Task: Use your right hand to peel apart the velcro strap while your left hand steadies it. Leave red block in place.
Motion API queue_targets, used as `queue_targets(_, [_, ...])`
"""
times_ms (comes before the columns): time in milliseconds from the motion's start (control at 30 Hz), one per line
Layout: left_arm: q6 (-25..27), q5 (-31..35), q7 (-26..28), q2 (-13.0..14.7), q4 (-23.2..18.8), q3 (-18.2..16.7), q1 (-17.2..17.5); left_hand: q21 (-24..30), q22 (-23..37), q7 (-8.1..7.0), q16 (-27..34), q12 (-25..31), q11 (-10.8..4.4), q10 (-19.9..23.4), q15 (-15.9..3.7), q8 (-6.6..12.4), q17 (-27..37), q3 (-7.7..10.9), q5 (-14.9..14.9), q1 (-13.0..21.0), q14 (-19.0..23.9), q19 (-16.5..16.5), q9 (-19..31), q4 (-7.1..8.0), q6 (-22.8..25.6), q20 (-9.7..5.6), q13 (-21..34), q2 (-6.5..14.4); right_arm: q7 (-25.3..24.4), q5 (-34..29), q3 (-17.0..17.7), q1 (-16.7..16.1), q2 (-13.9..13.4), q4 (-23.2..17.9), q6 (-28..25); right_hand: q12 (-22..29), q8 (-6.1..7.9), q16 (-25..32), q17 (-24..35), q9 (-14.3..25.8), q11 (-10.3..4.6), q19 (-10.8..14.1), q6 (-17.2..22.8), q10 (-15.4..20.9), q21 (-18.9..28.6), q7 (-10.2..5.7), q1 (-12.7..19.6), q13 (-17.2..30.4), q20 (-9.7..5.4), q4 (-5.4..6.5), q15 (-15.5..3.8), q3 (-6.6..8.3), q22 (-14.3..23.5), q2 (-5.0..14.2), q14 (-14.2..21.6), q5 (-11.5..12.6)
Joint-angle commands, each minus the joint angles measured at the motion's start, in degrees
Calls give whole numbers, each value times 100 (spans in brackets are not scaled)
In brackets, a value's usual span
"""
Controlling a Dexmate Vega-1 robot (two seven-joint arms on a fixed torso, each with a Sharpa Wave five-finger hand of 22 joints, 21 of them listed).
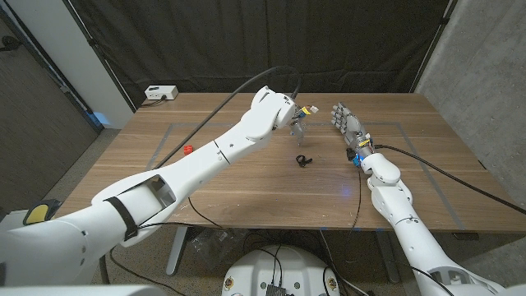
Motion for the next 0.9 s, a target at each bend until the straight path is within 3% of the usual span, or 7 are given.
queue_targets(33, [-278,474,25,-335,420,79,71,53,21,-80,25,27,-20,5,-9,15,28,-25,5,45,42,23,50,-2,-96,43,21,18,61,54,16,10,33,159,158,55,30,15,15,10,7,21,82,80,-13,-7,-63,3,25,14,27,-13,13,-5,30,7])
queue_targets(333, [-395,714,87,-484,607,131,124,95,34,-169,4,68,-53,17,-19,167,55,-81,13,72,44,53,155,-11,6,45,53,0,88,106,48,-50,34,165,226,64,37,17,18,10,18,24,129,123,-15,-25,-96,4,31,29,26,-36,14,-25,47,8])
queue_targets(567, [-414,856,18,-593,752,177,135,155,48,-111,16,127,-53,85,-22,353,78,-121,29,123,132,126,260,-27,195,63,83,-4,132,144,65,-26,46,277,285,61,35,15,19,10,14,24,143,126,-18,-26,-114,4,35,37,27,-47,15,-31,49,10])
queue_targets(900, [-483,912,20,-675,917,212,145,220,66,-216,32,198,-219,186,-108,550,113,-152,45,195,237,178,398,-34,324,69,107,34,161,158,107,-16,32,330,302,59,31,13,18,10,23,27,154,136,-19,-29,-127,5,37,43,33,-56,15,-35,54,14])
